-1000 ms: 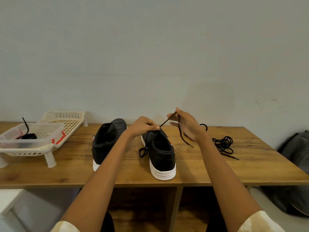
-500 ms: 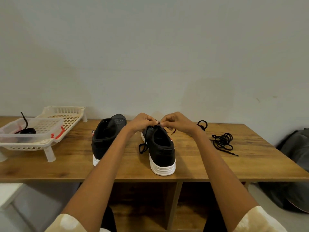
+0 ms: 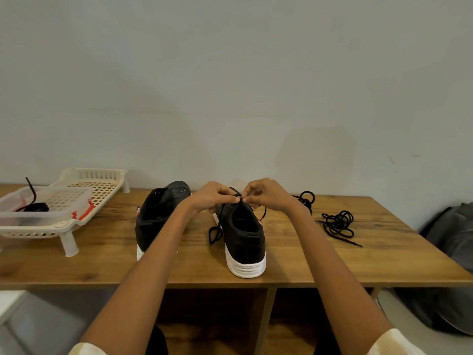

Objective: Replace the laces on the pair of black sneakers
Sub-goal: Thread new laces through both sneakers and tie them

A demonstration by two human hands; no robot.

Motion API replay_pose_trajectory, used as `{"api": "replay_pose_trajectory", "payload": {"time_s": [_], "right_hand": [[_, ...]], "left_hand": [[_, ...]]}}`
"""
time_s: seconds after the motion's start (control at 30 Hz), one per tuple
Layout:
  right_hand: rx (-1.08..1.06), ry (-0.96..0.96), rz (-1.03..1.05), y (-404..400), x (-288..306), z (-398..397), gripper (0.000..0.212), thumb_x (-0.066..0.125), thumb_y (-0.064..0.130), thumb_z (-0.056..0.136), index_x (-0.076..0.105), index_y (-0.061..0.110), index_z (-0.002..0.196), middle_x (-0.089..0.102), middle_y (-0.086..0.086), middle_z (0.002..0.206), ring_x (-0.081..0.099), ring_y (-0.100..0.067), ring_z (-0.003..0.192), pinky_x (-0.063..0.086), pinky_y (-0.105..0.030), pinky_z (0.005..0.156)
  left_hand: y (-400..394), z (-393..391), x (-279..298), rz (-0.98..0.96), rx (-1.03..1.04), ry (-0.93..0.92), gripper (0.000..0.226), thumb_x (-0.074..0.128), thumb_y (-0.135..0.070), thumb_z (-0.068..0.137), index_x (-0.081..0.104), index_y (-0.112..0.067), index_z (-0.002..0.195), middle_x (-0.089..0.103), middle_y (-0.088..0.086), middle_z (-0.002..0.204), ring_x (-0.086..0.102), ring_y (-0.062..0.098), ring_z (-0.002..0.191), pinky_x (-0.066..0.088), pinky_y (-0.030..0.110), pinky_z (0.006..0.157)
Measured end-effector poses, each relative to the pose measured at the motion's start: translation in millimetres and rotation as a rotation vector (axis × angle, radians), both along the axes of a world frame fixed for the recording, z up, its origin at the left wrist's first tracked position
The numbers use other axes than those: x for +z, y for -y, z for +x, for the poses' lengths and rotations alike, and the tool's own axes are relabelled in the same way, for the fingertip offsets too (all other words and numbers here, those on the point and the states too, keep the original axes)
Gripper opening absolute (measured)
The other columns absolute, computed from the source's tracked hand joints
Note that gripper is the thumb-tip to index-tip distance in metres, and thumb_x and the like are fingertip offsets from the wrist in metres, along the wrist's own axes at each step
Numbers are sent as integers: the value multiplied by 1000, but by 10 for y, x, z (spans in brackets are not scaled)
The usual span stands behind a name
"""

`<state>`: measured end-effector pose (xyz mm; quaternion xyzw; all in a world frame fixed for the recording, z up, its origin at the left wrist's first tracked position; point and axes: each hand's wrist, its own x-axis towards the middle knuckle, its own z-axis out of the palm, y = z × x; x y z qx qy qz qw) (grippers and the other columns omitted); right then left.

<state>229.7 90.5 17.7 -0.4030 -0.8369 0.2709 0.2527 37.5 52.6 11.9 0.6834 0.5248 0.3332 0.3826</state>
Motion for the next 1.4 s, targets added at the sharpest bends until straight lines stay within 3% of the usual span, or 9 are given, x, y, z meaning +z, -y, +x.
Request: {"api": "replay_pose_trajectory", "payload": {"time_s": [0.33,0.53,0.7,0.8,0.9,1.07,1.13,1.27,1.4], "right_hand": [[2,-79,-25,9,-92,12,3,70,13,85,67,13,84,67,1,68,62,-10,61,53,-27,68],[-75,-376,-98,2,-32,49,15,55,16,96,65,7,103,63,0,86,60,-9,77,53,-22,75],[14,-182,-202,55,-70,-53,24,48,12,99,65,4,115,65,1,82,60,5,67,48,-11,63],[23,-225,-246,36,-111,-55,23,55,15,96,67,2,111,67,0,83,61,4,67,46,-10,62],[-9,-263,-244,21,-139,-34,19,59,17,93,69,4,104,68,-2,83,63,-3,71,49,-12,63],[-274,-515,-227,6,-105,-117,18,50,20,99,57,5,107,62,-5,80,65,-14,56,58,-27,57],[-338,-578,-200,11,-89,-107,19,51,22,98,56,7,108,63,-6,85,65,-19,56,58,-30,56],[-340,-501,-232,37,-87,-76,33,57,35,94,54,10,116,65,-8,91,67,-20,61,59,-32,59],[-330,-329,-385,77,-67,48,56,50,59,89,60,4,95,64,-8,78,64,-21,61,56,-30,58]], "left_hand": [[-17,78,8,207,28,-151,11,64,-12,88,70,-3,94,57,-6,64,49,-6,41,33,5,41],[-89,70,-97,336,37,-193,9,60,-12,83,58,-21,80,57,-4,74,49,10,66,40,26,66],[-58,96,-146,409,36,-161,12,58,-14,78,55,-26,78,54,-11,73,46,1,64,38,28,65],[-63,79,-155,447,60,-145,13,61,-5,78,59,-18,81,61,-1,86,48,-7,60,35,22,61],[-69,91,-136,410,92,-110,13,63,-2,80,63,-14,83,65,2,91,50,-11,57,37,18,61],[-47,77,-14,98,51,28,15,61,-1,89,67,-2,102,56,5,60,42,2,33,35,13,37],[-52,71,2,5,60,19,17,60,-5,90,68,-5,105,49,9,56,38,5,32,36,15,36],[-58,95,-24,-35,107,26,15,63,-13,90,70,-9,103,48,7,51,40,9,33,39,19,40],[-67,122,-75,-5,155,46,14,65,-17,89,70,-9,99,49,4,47,40,9,32,38,20,39]]}}
